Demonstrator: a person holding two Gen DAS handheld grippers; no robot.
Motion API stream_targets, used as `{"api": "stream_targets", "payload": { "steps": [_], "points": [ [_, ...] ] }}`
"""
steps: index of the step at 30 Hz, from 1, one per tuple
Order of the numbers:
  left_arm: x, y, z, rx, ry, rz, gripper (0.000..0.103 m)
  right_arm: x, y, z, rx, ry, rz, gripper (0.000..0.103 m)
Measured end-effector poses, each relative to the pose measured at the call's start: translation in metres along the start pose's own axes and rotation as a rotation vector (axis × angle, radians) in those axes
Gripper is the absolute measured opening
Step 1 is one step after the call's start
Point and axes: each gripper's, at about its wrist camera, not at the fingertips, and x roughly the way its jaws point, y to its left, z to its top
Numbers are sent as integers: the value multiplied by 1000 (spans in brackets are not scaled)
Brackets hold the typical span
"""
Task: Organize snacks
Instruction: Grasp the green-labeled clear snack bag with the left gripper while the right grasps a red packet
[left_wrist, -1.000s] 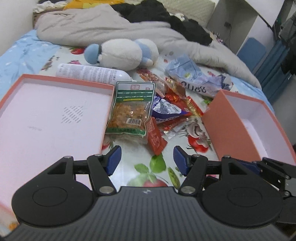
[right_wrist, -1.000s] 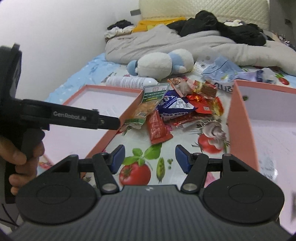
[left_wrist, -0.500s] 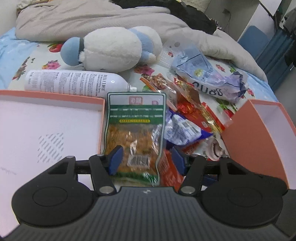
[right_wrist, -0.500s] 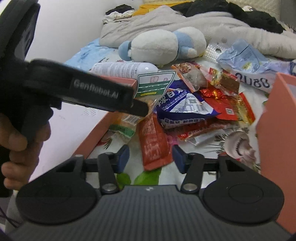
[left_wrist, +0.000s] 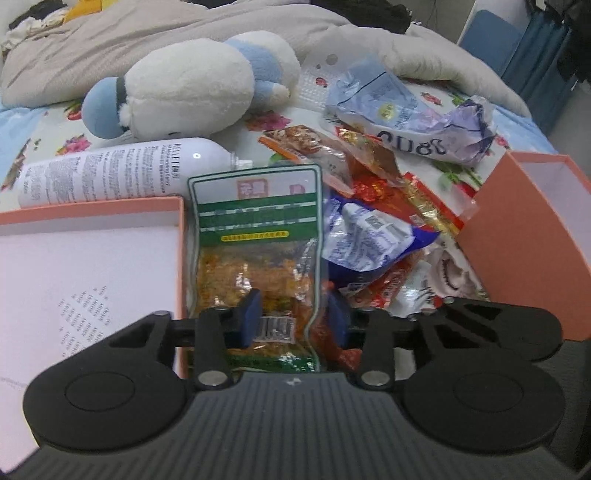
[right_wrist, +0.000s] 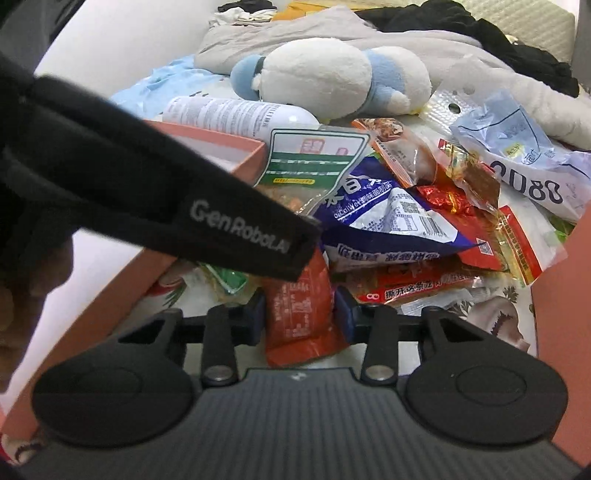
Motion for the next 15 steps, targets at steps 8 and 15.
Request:
{"api": "stream_targets", "payload": {
  "steps": [8, 15],
  "points": [
    [-19, -24, -13, 4, 12, -35, 6, -24, 4, -13, -35, 28, -10, 40],
    [-53, -45, -47, -41, 3, -18, 2, -63, 10, -41, -26, 44, -14, 40]
  ]
}}
